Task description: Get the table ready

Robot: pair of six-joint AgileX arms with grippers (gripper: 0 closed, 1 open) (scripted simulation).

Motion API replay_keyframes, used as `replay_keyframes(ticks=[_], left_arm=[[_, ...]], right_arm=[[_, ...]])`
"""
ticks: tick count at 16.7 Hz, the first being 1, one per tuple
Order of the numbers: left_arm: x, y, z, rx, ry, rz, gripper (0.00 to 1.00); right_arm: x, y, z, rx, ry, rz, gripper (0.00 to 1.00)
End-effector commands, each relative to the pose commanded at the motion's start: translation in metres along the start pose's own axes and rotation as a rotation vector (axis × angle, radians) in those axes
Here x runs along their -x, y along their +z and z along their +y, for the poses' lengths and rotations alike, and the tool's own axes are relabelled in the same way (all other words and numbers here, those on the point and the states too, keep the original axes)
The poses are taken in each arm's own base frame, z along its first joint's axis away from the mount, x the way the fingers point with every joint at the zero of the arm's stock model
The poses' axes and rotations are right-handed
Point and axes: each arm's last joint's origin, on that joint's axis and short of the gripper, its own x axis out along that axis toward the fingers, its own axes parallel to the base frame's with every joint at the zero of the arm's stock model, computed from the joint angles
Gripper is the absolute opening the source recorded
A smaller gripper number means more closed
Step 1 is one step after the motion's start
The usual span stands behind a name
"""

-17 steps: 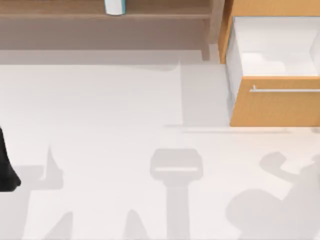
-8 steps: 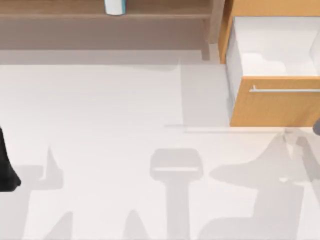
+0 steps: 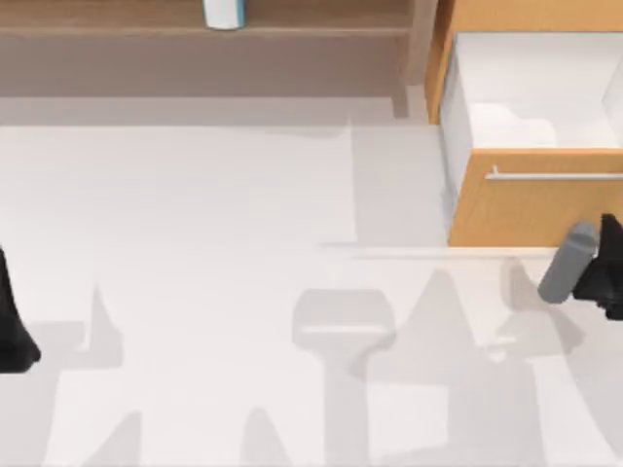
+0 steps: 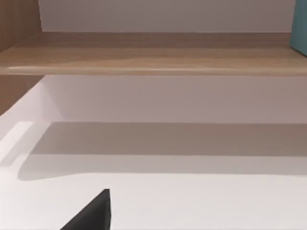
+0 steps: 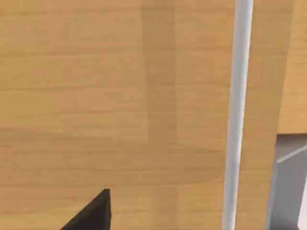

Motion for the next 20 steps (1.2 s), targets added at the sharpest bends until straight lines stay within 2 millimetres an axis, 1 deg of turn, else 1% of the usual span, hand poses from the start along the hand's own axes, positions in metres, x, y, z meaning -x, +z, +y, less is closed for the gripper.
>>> replay_keyframes(ticks=[4,10,16,20], left_arm=[[0.000,0.000,0.000,0.000,0.000,0.000,1.00],[0.000,0.000,0.000,0.000,0.000,0.000,1.00],[0.000,0.000,0.000,0.000,0.000,0.000,1.00],[0.000,0.000,0.000,0.000,0.000,0.000,1.00]], right_arm=[[0.002,0.011,0.005,0.037,-0.020,-0.050,1.00],[0.002,0.010,0.006,0.038,-0.013,-0.047,1.00],[-0.020,0.012,0.005,0.037,-0.020,-0.050,1.00],[-0.023,0.012,0.004,0.037,-0.020,-0.050,1.00]])
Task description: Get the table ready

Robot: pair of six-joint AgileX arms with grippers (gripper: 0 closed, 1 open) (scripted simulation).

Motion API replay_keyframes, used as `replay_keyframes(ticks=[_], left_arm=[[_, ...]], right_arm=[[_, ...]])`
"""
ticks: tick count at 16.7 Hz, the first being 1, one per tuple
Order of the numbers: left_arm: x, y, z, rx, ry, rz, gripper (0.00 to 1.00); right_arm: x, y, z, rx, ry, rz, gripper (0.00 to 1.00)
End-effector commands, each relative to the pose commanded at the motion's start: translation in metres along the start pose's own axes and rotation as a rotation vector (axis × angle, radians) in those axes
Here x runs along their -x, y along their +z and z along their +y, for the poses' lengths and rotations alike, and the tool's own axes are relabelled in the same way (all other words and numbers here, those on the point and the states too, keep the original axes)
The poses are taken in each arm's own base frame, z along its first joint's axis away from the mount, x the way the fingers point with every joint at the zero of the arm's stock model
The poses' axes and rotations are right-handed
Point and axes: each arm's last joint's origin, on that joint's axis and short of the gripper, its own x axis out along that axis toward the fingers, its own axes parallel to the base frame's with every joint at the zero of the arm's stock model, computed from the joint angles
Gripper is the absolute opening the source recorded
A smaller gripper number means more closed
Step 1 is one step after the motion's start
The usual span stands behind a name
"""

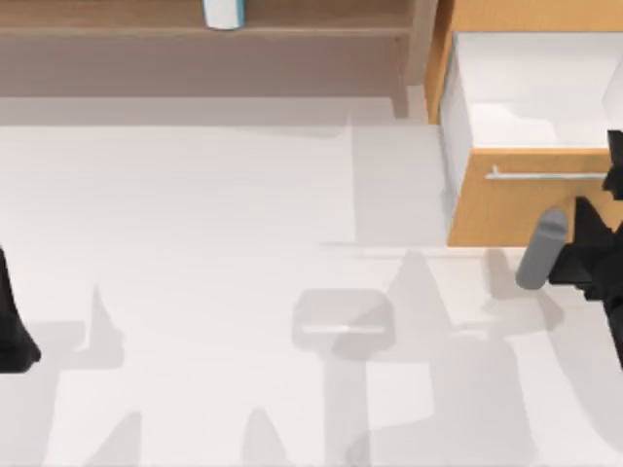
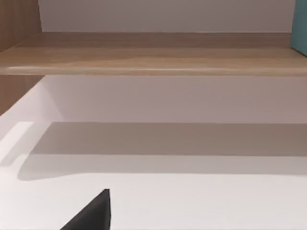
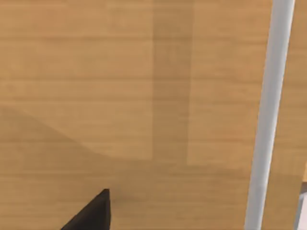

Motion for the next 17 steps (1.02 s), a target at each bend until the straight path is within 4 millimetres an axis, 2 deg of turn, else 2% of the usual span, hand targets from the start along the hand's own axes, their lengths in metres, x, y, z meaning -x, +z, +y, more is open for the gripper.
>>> replay_keyframes(ticks=[1,14,17], left_arm=[[0.0000,0.0000,0.0000,0.000,0.000,0.000,1.00],[0.0000,0.0000,0.0000,0.000,0.000,0.000,1.00],[0.0000,0.0000,0.0000,0.000,0.000,0.000,1.00]], right_arm=[[0.0000,0.0000,0.0000,0.000,0.000,0.000,1.00],[0.0000,0.0000,0.0000,0.000,0.000,0.000,0.02],[0.0000,0.0000,0.0000,0.000,0.000,0.000,0.00]])
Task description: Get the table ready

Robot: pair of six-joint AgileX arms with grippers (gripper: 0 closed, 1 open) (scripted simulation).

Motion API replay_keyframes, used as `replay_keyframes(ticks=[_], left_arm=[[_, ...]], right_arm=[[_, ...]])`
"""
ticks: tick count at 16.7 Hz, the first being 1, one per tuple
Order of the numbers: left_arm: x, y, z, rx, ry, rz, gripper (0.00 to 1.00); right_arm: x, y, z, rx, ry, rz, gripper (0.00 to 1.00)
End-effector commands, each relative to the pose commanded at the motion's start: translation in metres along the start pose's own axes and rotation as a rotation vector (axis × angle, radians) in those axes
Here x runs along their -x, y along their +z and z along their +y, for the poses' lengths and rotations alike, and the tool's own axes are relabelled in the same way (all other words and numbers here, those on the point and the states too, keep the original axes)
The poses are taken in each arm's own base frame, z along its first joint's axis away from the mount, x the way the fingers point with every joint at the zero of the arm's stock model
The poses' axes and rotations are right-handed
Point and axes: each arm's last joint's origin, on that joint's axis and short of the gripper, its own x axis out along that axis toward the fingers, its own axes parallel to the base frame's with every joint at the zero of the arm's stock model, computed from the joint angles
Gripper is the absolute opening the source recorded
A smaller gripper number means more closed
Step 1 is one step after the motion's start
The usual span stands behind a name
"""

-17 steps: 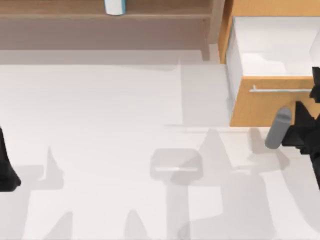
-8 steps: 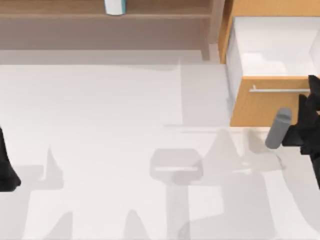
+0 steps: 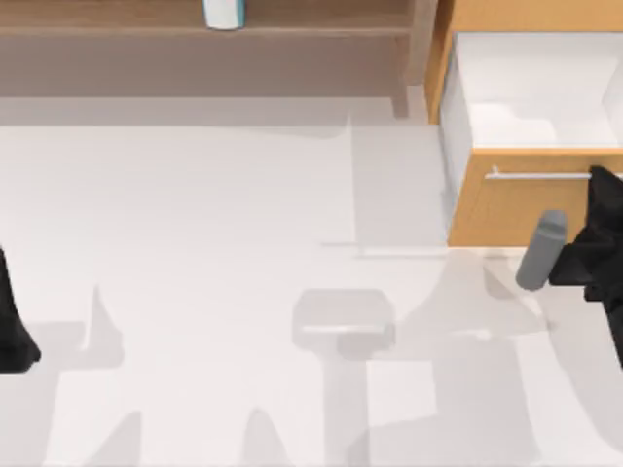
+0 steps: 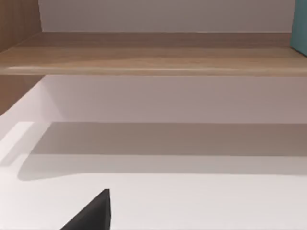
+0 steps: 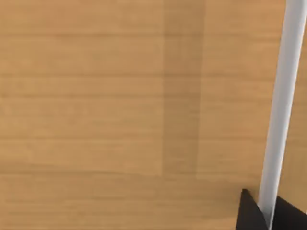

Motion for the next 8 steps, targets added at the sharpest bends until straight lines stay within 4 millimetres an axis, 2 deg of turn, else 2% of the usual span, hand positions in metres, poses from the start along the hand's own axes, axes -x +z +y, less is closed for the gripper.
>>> replay_keyframes(ticks=[8], left_arm=[[0.0000,0.0000,0.0000,0.000,0.000,0.000,1.00]], right_arm=[[-0.0032,0.0009,0.0001,-0.003,0.000,-0.003,0.00]])
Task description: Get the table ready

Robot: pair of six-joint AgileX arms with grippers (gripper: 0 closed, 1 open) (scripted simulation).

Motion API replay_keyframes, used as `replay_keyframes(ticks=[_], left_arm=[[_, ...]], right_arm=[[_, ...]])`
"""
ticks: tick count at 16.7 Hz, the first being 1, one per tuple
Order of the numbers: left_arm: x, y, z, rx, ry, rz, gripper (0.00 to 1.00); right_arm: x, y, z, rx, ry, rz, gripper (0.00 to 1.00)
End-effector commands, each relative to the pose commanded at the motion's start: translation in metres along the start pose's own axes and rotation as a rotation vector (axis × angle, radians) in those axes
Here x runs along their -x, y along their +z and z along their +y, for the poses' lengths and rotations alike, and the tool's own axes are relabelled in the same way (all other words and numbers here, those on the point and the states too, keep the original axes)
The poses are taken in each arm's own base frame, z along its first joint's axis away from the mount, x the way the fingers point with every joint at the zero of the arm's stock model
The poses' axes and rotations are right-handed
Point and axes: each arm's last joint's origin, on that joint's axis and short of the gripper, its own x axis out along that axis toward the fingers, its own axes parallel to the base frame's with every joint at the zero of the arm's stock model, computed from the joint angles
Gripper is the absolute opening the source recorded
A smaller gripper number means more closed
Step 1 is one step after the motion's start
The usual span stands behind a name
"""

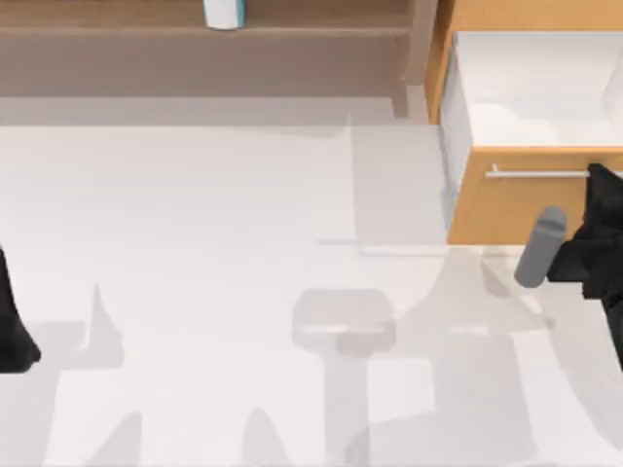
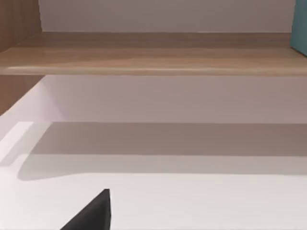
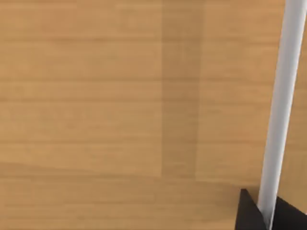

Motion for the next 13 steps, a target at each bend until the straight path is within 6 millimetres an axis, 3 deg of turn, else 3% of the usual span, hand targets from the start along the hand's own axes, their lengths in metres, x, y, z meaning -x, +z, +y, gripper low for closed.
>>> replay_keyframes(ticks=[8,13], left_arm=[[0.000,0.000,0.000,0.000,0.000,0.000,1.00],[0.000,0.000,0.000,0.000,0.000,0.000,1.00]], right_arm=[[-0.052,0.000,0.001,0.002,0.004,0.001,0.00],[-0.060,-0.001,0.001,0.002,0.006,0.002,0.00]])
